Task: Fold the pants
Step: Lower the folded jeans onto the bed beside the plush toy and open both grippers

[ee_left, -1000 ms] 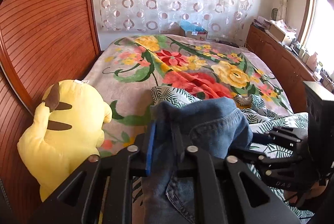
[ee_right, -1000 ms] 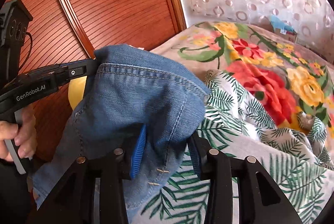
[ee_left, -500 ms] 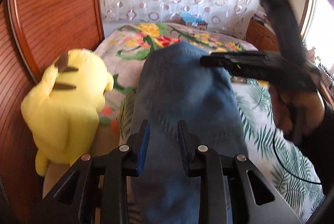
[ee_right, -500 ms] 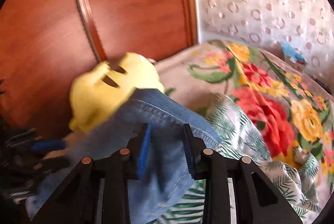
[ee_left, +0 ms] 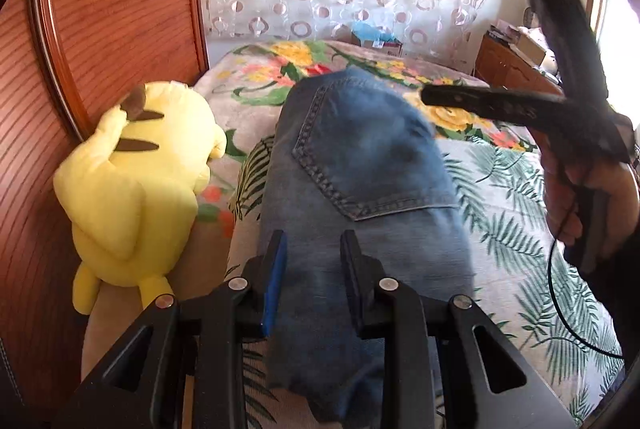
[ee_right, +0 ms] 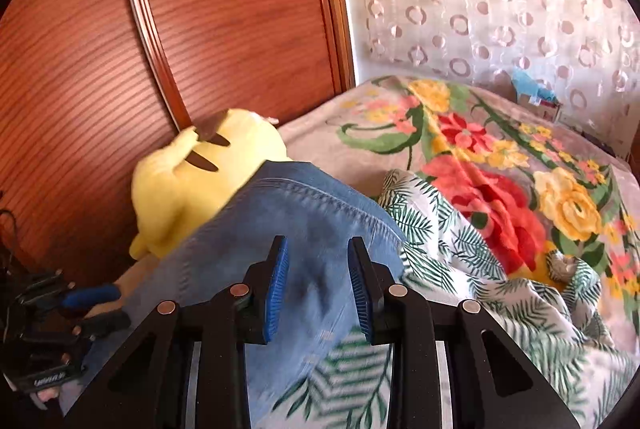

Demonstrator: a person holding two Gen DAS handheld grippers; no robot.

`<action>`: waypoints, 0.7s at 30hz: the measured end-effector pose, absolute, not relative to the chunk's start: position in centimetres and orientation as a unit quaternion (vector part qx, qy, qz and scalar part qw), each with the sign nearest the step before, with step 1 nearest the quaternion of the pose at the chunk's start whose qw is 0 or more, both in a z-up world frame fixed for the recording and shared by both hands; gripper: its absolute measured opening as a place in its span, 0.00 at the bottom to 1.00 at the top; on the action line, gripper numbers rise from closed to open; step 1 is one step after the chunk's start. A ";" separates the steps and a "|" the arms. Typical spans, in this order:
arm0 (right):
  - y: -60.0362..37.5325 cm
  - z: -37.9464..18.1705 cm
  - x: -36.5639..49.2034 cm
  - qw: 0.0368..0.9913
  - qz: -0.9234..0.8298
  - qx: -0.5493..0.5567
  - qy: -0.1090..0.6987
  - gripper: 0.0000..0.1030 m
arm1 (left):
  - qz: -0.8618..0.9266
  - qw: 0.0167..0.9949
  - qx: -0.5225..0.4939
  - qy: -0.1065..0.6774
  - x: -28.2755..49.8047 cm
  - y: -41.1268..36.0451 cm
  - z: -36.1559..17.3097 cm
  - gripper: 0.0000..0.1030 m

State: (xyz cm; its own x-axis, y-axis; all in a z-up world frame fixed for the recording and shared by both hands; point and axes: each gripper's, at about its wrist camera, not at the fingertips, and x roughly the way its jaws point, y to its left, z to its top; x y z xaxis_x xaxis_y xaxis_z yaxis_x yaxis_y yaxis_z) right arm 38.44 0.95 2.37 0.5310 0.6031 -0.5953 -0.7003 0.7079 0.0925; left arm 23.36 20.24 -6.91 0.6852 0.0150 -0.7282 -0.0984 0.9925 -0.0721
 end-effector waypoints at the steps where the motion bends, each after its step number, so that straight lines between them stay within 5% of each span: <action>1: 0.2 2.6 37.5 0.874 0.373 -0.075 0.303 0.30 | 0.031 0.919 -0.048 0.390 23.0 19.9 -6.3 0.28; 4: -2.0 3.3 34.6 0.879 0.370 -0.067 0.293 0.30 | 0.029 0.926 -0.037 0.375 22.1 18.9 -4.8 0.28; 8: -4.8 4.4 30.6 0.889 0.362 -0.062 0.272 0.30 | 0.016 0.936 -0.027 0.351 20.8 17.5 -2.8 0.46; 18: -10.8 6.4 21.2 0.915 0.326 -0.057 0.231 0.30 | -0.012 0.950 -0.006 0.313 17.3 13.7 0.8 0.49; 20: -11.8 6.7 19.6 0.919 0.320 -0.052 0.225 0.30 | -0.018 0.952 -0.004 0.305 16.6 13.0 1.4 0.75; 21: -12.4 6.8 18.5 0.921 0.317 -0.050 0.221 0.30 | -0.023 0.955 -0.006 0.296 16.1 12.7 1.8 0.80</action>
